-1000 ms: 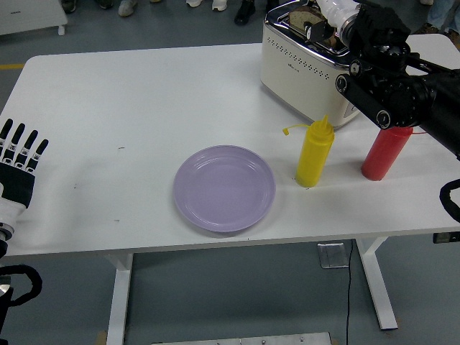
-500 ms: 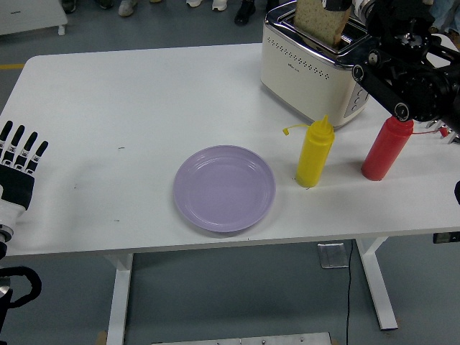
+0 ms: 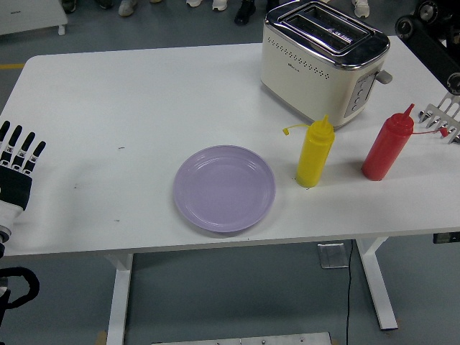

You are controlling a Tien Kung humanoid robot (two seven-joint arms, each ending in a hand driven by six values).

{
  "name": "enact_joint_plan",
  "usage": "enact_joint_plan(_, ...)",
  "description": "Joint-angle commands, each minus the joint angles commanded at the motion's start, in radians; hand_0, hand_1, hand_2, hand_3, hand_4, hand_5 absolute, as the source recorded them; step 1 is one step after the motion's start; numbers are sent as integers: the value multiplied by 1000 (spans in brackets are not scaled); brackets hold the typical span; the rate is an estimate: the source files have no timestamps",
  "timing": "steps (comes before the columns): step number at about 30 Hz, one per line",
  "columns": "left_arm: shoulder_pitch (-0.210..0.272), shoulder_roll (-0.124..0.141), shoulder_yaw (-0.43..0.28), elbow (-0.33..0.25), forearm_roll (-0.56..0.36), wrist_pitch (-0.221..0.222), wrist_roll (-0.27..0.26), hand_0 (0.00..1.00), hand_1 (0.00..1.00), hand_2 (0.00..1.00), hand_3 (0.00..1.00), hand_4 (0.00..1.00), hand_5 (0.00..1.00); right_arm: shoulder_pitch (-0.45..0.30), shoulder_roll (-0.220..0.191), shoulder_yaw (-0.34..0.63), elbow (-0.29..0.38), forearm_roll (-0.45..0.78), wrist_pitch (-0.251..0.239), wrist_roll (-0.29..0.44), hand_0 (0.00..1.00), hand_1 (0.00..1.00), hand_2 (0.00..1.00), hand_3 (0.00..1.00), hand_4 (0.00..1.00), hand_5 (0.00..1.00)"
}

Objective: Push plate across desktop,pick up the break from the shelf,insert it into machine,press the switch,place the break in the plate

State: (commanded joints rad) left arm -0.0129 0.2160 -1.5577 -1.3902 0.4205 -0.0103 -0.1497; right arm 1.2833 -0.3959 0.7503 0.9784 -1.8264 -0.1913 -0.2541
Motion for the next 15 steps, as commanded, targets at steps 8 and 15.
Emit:
enact_joint_plan(8,1,-1,-5,0,0,0,0,809,860,916,859,638,998,-6,-76,-44,194,153,125,12,183,232,344,456,237,45)
enact_joint_plan(15,-2,-2,-6,0,1,0,0,809,859,916,860,638,998,-12,-97,-147,361,310,230,14,191,232,344,454,209,33)
